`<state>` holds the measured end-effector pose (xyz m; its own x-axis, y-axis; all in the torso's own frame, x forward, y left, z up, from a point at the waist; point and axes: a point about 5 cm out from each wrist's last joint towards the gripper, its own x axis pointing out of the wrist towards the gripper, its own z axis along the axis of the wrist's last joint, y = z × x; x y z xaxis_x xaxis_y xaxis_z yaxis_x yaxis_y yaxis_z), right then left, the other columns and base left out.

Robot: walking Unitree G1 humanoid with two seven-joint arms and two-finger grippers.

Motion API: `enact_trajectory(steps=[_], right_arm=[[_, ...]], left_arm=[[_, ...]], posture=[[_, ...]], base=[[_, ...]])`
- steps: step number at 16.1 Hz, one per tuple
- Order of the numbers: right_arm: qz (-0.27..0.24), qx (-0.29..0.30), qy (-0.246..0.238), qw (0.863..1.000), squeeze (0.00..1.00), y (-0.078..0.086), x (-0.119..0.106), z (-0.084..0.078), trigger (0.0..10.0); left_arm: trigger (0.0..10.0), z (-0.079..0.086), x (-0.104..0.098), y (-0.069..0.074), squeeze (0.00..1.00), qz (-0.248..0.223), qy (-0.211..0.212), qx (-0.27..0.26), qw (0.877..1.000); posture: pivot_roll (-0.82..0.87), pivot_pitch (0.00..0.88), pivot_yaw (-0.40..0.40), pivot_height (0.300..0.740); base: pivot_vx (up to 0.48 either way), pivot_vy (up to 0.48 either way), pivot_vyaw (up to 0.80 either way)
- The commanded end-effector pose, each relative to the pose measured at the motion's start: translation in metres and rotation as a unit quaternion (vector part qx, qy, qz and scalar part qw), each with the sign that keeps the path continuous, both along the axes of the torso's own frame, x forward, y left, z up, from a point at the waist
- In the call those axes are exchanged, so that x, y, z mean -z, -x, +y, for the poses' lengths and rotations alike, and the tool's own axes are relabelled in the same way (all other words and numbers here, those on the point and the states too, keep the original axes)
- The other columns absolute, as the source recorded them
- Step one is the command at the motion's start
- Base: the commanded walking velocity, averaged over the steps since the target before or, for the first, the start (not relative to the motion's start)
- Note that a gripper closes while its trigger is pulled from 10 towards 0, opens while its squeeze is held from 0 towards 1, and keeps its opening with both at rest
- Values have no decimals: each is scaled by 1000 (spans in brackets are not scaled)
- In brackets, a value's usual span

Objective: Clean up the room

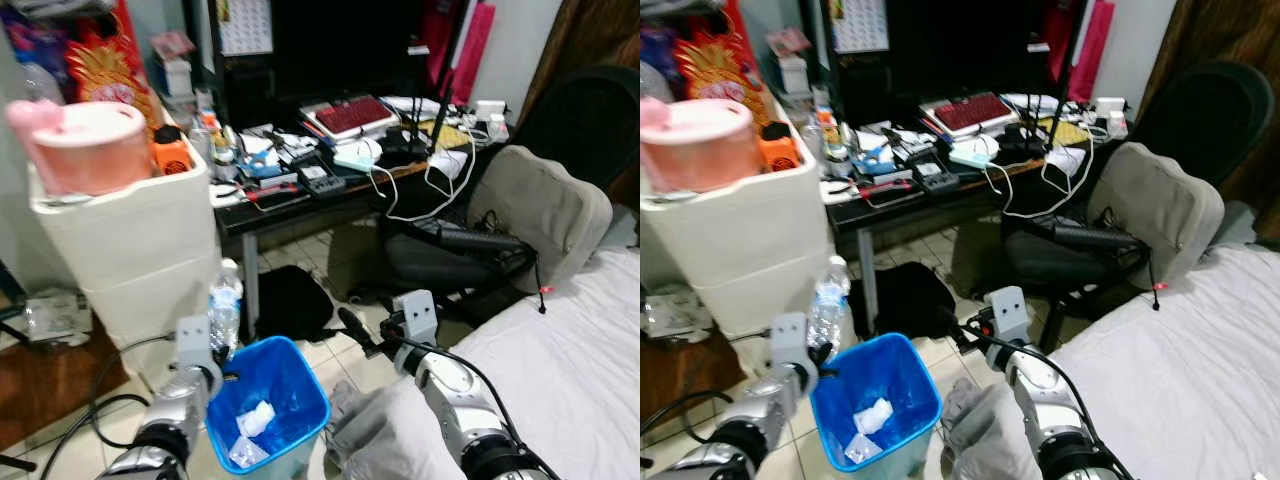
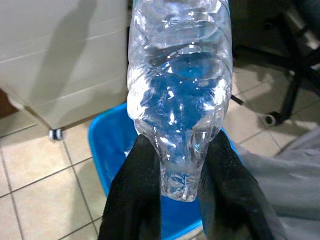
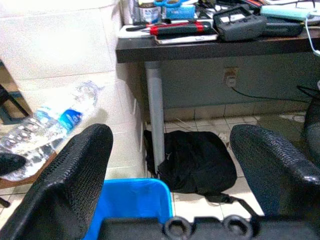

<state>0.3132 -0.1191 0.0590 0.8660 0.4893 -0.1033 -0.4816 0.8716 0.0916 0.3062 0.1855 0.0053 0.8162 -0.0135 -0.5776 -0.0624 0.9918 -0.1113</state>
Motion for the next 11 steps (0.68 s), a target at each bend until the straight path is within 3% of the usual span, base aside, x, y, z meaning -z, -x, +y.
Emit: enact_trajectory(steps=[1, 2, 3, 7, 8, 9, 10, 11], right_arm=[[4, 4, 5, 1000, 0, 0, 1, -4, 10000], [4, 5, 5, 1000, 0, 1, 2, -4, 10000], [5, 6, 5, 1000, 0, 2, 2, -5, 10000], [7, 6, 6, 1000, 0, 4, 4, -5, 10000], [4, 7, 7, 1000, 0, 4, 3, -6, 10000], [3, 9, 8, 1000, 0, 4, 3, -7, 10000], [-1, 14, 9, 1000, 0, 4, 2, -10, 10000], [-13, 24, 13, 1000, 0, 3, -1, -14, 10000]], left_arm=[[10000, -9, -11, -12, 0, -17, 19, 11, 1000], [10000, -11, -10, -11, 149, -14, 24, 13, 1000], [10000, -13, -4, -7, 1000, 5, 28, 10, 1000], [10000, -18, 4, -1, 1000, 20, 43, 15, 999], [10000, -18, 1, -2, 0, 2, 35, 28, 999], [10000, -17, -2, -3, 0, -15, 26, 40, 999], [10000, -15, -16, -6, 0, -99, -38, 81, 991], [10000, -16, -38, -5, 0, -196, -68, 91, 974]], posture=[[93, 19, -40, 740], [92, 19, -39, 740], [86, 19, -35, 740], [85, 19, -29, 740], [84, 19, -24, 740], [87, 19, -23, 740], [95, 19, -22, 740], [111, 17, -27, 740]], base=[[0, 0, 0], [0, 0, 0], [0, 0, 0], [0, 0, 0], [0, 0, 0], [0, 0, 0], [0, 0, 0], [0, 0, 0]])
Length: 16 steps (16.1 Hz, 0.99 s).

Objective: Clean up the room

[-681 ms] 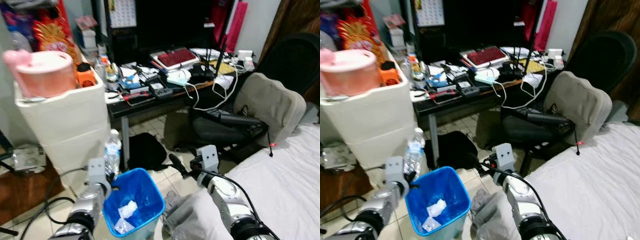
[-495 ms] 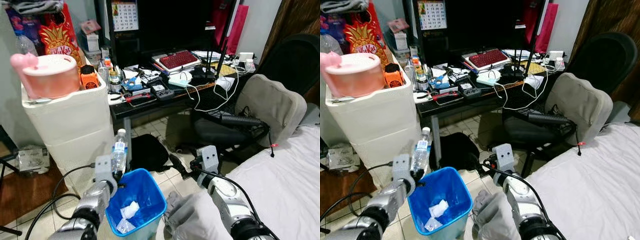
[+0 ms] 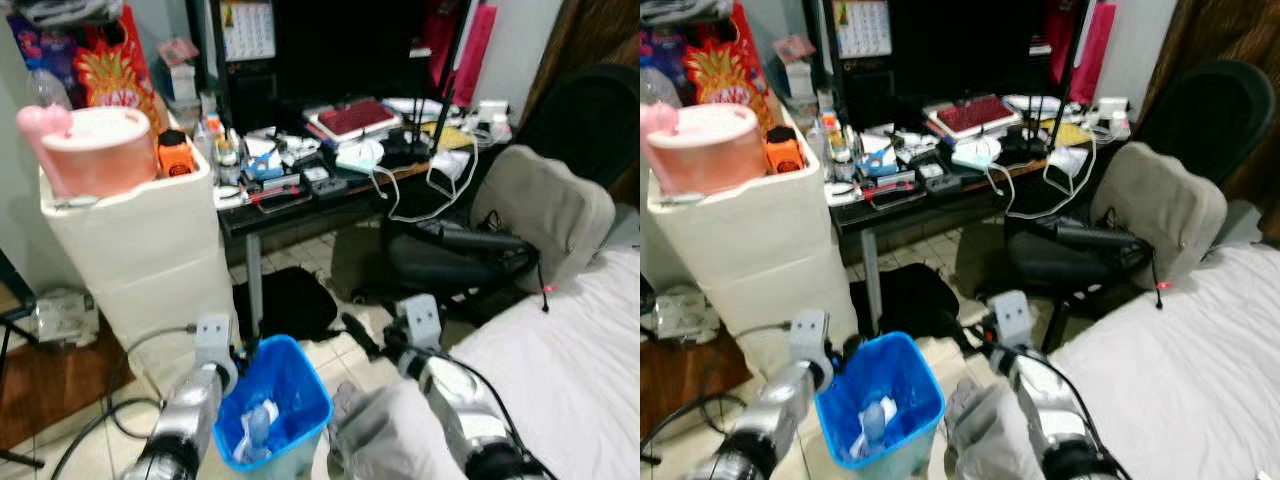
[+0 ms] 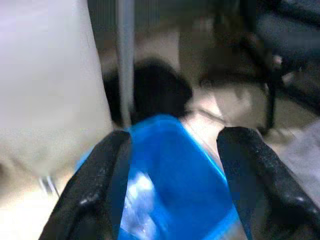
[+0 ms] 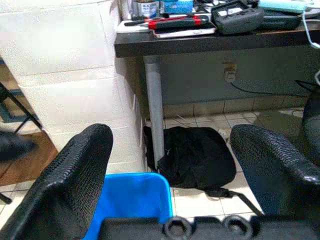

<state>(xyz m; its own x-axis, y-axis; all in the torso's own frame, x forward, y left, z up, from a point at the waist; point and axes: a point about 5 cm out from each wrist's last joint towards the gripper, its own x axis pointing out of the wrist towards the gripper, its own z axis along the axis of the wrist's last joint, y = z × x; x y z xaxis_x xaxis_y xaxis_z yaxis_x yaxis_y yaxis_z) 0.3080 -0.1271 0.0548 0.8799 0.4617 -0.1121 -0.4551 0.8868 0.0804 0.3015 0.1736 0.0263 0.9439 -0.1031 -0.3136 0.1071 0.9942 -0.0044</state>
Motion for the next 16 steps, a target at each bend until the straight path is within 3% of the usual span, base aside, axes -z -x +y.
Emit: enact_trajectory(steps=[1, 2, 3, 4, 5, 7, 10, 13, 14, 16], right_arm=[[-39, 29, 11, 999, 0, -4, -13, -10, 10000], [-52, 39, 13, 998, 0, -5, -17, -12, 10000], [-93, 82, 15, 992, 0, -7, -30, -22, 10000], [-118, 112, 9, 987, 0, -8, -38, -29, 10000], [-122, 119, 5, 985, 0, -7, -40, -32, 10000], [-94, 120, 17, 988, 0, -8, -31, -34, 10000], [-87, 112, 27, 990, 0, -7, -28, -30, 10000], [-86, 115, 27, 989, 0, -6, -28, -33, 10000], [-77, 114, 3, 991, 0, -5, -27, -33, 10000], [-72, 124, -5, 990, 0, -2, -25, -35, 10000]], left_arm=[[10000, -4, -45, -4, 0, -139, -19, 5, 990], [10000, -3, -56, -1, 0, -174, -21, 0, 985], [10000, -10, -85, 7, 0, -244, -21, 1, 970], [10000, -16, -104, 14, 0, -281, -14, 4, 960], [10000, -19, -109, 16, 0, -287, -9, 5, 958], [10000, -28, -94, 17, 0, -259, 2, 14, 966], [10000, -34, -88, 16, 0, -217, 25, 14, 976], [10000, -32, -79, 12, 0, -199, -7, 32, 979], [10000, -31, -73, 12, 0, -185, -12, 34, 982], [10000, -32, -67, 14, 0, -172, -20, 51, 984]], posture=[[118, 17, -30, 740], [118, 17, -30, 740], [131, 15, -39, 740], [133, 14, -41, 740], [133, 14, -41, 740], [117, 7, -43, 740], [95, 0, -34, 740], [74, 0, -20, 740], [70, 0, -16, 740], [64, 0, -13, 740]], base=[[0, 0, 0], [0, 0, 0], [0, 0, 0], [0, 0, 0], [0, 0, 0], [0, 0, -794], [0, -176, -788], [0, 0, -788], [0, 0, -788], [0, -480, -759]])
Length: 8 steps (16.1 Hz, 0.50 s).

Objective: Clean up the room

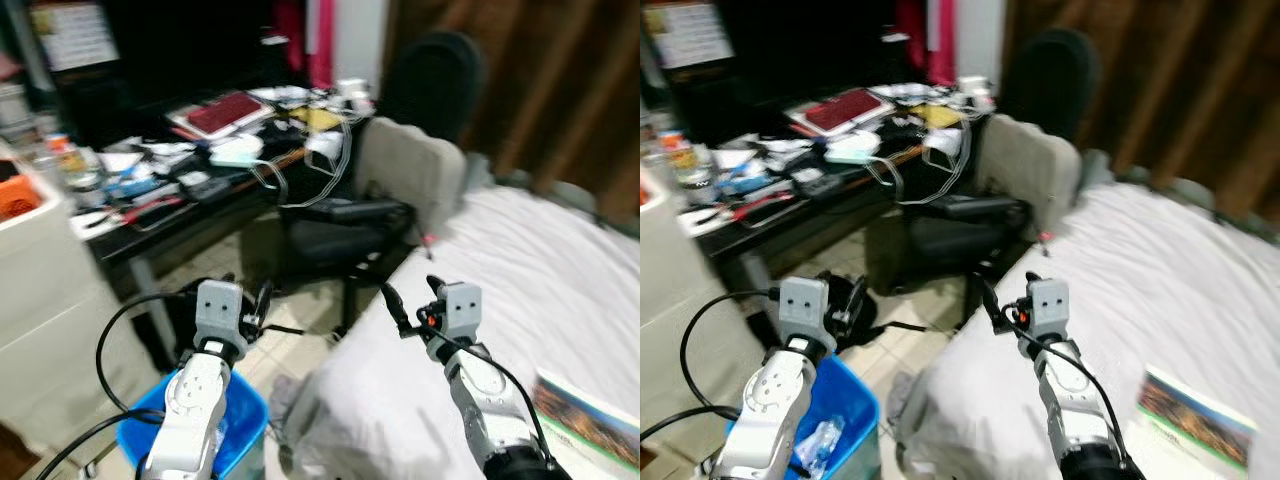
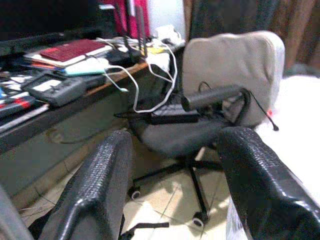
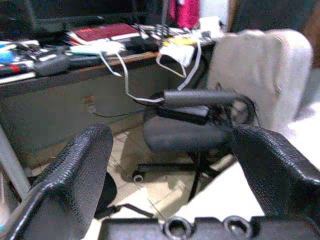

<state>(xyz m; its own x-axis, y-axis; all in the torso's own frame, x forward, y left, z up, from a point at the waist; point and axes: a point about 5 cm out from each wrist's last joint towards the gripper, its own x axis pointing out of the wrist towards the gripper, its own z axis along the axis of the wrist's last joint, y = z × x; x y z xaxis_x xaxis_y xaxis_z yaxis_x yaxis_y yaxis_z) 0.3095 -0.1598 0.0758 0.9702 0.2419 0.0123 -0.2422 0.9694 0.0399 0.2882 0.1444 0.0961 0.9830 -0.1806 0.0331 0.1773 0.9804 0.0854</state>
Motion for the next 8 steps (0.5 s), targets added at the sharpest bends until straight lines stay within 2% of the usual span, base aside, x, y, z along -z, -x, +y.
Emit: enact_trajectory(steps=[1, 3, 6, 8], right_arm=[[-5, 8, 3, 1000, 0, 1, -2, -3, 10000], [8, 17, -1, 1000, 0, 4, 4, -7, 10000], [17, 16, 3, 1000, 0, 6, 7, -8, 10000], [20, 13, 14, 1000, 0, 7, 9, -8, 10000]], left_arm=[[10000, -2, 3, 0, 0, 10, 0, 10, 1000], [10000, -3, 5, 0, 0, 13, 12, 18, 1000], [10000, -1, 6, -2, 0, 16, 26, 11, 999], [10000, 7, 8, -6, 0, 24, 27, -3, 999]], posture=[[61, 0, -10, 740], [60, 0, -9, 740], [58, 0, -9, 740], [60, 0, -13, 740]], base=[[0, -480, -756], [0, -384, -759], [0, 0, -756], [0, 0, -766]])
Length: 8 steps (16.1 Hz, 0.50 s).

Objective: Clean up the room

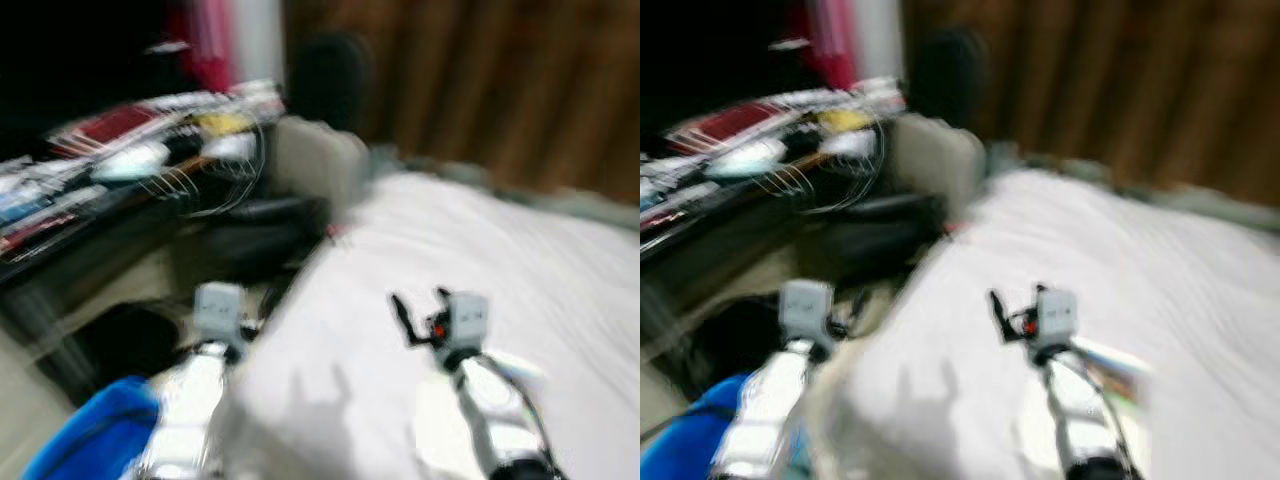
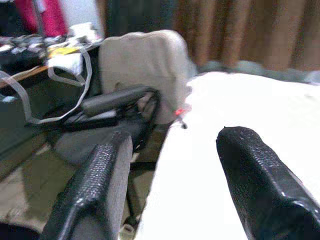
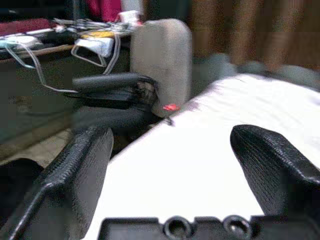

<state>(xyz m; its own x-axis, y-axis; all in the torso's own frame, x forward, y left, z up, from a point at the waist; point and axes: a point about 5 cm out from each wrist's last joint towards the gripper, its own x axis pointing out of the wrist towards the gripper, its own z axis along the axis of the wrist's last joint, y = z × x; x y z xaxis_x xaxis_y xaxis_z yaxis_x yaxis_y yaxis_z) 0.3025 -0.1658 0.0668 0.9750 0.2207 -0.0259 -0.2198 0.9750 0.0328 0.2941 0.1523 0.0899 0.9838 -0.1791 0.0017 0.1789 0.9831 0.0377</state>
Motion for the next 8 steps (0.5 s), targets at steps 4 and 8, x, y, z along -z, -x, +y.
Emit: enact_trajectory(steps=[4, 8], right_arm=[[11, -4, 6, 1000, 0, 0, 3, 1, 10000], [15, -17, 1, 1000, 0, -1, 4, 5, 10000]], left_arm=[[10000, 8, 3, -5, 0, 10, 2, -22, 1000], [10000, 16, 13, -5, 0, 32, -1, -51, 998]], posture=[[65, 1, -15, 740], [65, 6, -12, 740]], base=[[0, 0, -769], [0, 0, -577]])
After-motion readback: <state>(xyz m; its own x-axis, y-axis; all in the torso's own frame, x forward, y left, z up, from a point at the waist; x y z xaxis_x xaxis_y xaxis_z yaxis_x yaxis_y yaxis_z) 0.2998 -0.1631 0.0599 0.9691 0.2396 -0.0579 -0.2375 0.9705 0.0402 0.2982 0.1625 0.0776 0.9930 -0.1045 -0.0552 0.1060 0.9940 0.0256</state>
